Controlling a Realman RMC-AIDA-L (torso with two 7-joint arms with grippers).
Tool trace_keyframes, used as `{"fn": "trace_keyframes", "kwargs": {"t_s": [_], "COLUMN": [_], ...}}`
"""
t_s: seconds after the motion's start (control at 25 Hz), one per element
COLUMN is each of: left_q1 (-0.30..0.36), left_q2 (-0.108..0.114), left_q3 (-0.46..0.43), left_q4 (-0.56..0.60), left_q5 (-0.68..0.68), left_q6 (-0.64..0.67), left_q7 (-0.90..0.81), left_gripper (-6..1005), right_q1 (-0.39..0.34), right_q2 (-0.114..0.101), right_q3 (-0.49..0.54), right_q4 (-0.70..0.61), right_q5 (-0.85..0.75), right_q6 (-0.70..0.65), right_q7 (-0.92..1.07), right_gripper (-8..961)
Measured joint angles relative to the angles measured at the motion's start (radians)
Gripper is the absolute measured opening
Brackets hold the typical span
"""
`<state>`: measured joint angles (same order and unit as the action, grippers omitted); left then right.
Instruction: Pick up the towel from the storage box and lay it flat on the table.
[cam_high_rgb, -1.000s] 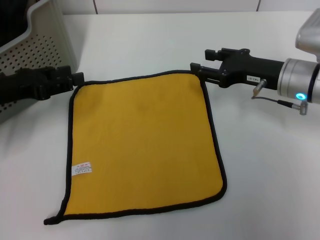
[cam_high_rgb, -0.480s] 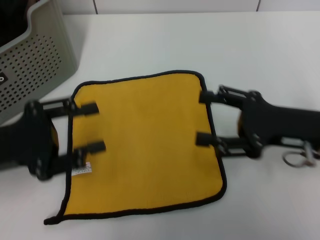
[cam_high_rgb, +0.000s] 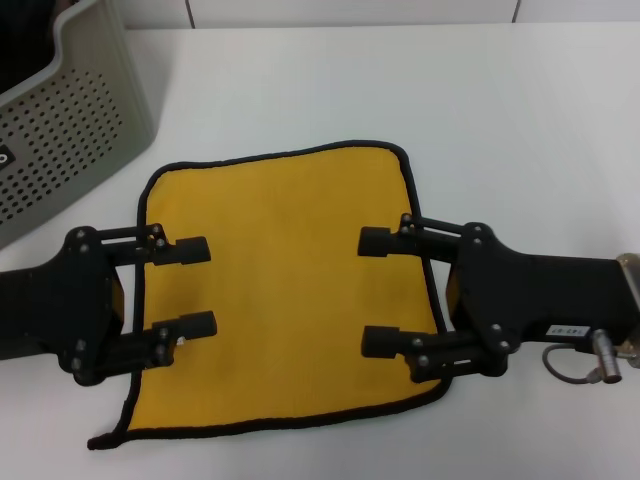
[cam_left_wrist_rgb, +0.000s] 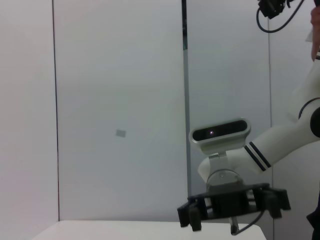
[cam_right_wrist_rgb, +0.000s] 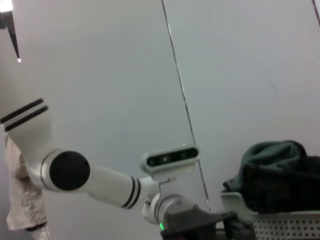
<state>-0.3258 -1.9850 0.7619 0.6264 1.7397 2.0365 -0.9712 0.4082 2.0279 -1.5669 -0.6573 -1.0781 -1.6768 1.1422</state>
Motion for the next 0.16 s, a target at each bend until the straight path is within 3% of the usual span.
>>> {"fn": "trace_keyframes", "kwargs": {"t_s": [0.16], "left_q1": [-0.012], "left_q2": [0.01], "left_q3": [0.0], "left_q4": [-0.001], "left_q5": [-0.004], "left_q6": [0.001], "left_q7": [-0.045], "left_gripper": [574], "right_q1": [0.012], "right_q2": [0.001], "right_q3": [-0.015], "right_q4": [0.003], "right_q5": [0.0], "right_q6": [0.018], "right_q7": [0.0], "right_gripper": [868]}}
